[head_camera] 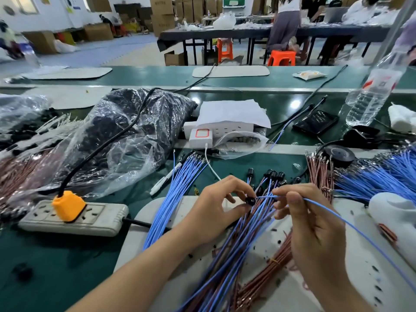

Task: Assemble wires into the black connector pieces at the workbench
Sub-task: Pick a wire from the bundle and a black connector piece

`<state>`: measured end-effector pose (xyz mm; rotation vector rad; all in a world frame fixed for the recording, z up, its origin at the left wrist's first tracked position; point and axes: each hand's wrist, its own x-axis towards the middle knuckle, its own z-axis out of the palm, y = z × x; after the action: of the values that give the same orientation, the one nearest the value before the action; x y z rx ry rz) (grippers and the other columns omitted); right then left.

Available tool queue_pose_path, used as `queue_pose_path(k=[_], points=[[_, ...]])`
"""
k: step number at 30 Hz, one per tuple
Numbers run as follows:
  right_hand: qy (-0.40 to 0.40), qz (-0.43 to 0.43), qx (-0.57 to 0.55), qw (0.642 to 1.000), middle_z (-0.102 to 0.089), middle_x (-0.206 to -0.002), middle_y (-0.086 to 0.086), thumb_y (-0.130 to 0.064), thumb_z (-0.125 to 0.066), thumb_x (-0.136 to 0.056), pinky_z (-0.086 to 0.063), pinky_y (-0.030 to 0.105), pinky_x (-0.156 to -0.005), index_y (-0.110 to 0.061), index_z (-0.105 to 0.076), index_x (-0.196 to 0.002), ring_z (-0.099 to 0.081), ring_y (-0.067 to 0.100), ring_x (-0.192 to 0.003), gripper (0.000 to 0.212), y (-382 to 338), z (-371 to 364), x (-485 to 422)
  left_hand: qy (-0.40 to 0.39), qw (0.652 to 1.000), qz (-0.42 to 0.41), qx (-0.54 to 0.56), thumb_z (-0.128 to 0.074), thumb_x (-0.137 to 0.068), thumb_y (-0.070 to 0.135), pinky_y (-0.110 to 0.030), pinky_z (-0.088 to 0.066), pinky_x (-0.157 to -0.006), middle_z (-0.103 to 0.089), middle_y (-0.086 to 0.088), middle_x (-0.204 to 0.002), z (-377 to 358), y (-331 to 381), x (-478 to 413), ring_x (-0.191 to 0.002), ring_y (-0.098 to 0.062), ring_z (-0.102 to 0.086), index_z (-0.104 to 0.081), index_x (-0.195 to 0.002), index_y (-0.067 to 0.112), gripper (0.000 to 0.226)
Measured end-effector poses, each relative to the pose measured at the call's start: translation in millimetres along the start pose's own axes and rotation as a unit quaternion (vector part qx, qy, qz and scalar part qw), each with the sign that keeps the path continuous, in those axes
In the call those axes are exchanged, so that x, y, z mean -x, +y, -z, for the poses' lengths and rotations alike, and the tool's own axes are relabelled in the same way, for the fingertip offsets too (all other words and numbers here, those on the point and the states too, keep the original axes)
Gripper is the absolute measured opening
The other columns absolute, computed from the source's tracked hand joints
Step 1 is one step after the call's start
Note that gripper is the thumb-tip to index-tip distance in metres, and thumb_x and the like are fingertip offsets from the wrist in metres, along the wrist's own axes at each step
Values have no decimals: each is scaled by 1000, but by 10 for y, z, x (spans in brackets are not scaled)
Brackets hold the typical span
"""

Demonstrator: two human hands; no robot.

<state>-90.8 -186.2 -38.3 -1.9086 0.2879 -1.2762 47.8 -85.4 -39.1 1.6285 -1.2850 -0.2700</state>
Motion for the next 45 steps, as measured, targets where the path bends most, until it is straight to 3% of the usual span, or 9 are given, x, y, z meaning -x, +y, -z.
queue_pose_path(k=[6, 12, 21, 25, 29, 34, 39, 42, 45], points=[[8, 1, -23, 1000, -61, -77, -11, -28, -42, -98, -46, 12, -63, -23, -62, -88, -63, 3, -70, 23, -25, 12, 18, -21, 999, 5, -23, -71, -81, 1, -17, -45, -79, -63, 11, -97, -9, -4, 6, -90, -2, -58, -65, -99, 12, 22], [-19, 7, -1, 1000, -61, -76, -10, -27, -41, -98, -49, 23, -61, -20, -63, -87, -62, 6, -69, 25, -18, -20, 28, -8, 1000, 15, -1, -71, -81, 2, -27, -49, -78, -64, 13, -94, -5, -1, 2, -88, -5, -61, -65, -98, 16, 23], [-26, -10, 12, 1000, -66, -79, -8, -30, -41, -98, -50, 20, -63, -16, -65, -87, -64, 3, -75, 29, 3, -19, 18, -19, 1000, -4, -19, -70, -82, 3, -24, -46, -78, -62, 16, -94, -9, -34, 11, -90, -7, -60, -64, -99, 21, 26], [-66, -21, 42, 997, -65, -82, -7, -32, -43, -98, -52, 31, -64, -11, -69, -88, -64, 6, -78, 35, 34, -45, 38, -20, 1000, -14, -17, -69, -81, 6, -24, -46, -77, -62, 18, -94, -11, -20, 19, -89, -6, -60, -61, -100, 25, 28], [-125, -57, 35, 990, -59, -82, -10, -25, -52, -95, -43, 19, -65, -23, -72, -102, -57, 4, -69, 21, 42, -88, 47, 1, 1000, 2, 28, -70, -82, 8, -27, -49, -78, -64, 13, -93, -20, -31, 31, -85, -6, -64, -43, -102, 27, 38], [-148, -99, 7, 984, -58, -72, -16, -27, -56, -88, -37, 13, -59, -31, -70, -113, -52, 3, -60, 29, 33, -78, 39, 18, 995, 24, 91, -68, -83, 7, -30, -52, -76, -64, 10, -94, -27, -42, 34, -76, -10, -63, -36, -91, 26, 38], [-116, -170, -114, 972, -66, -70, 3, -16, -66, -82, -50, 23, -54, -24, -71, -90, -56, 13, -52, 13, 25, -47, 7, 24, 992, 23, 123, -66, -83, -5, -25, -51, -78, -63, -2, -106, -38, -56, 34, -78, -16, -63, -42, -75, 17, 33], [-37, -205, -178, 962, -65, -65, 8, -20, -67, -76, -53, 25, -51, -19, -72, -81, -57, 16, -48, 8, 14, 13, -66, 34, 997, 1, 70, -61, -81, -15, -22, -50, -81, -63, -1, -100, -28, -32, 27, -84, -10, -63, -52, -75, 20, 36], [108, -311, -330, 885, -63, -58, 0, -18, -66, -73, -49, 18, -46, -17, -74, -69, -53, 9, -43, 8, 35, 170, -210, 170, 982, -14, -78, -53, -79, -23, -12, -45, -81, -63, 4, -95, 60, -22, -2, -89, 0, -59, -71, -79, 14, 41]])
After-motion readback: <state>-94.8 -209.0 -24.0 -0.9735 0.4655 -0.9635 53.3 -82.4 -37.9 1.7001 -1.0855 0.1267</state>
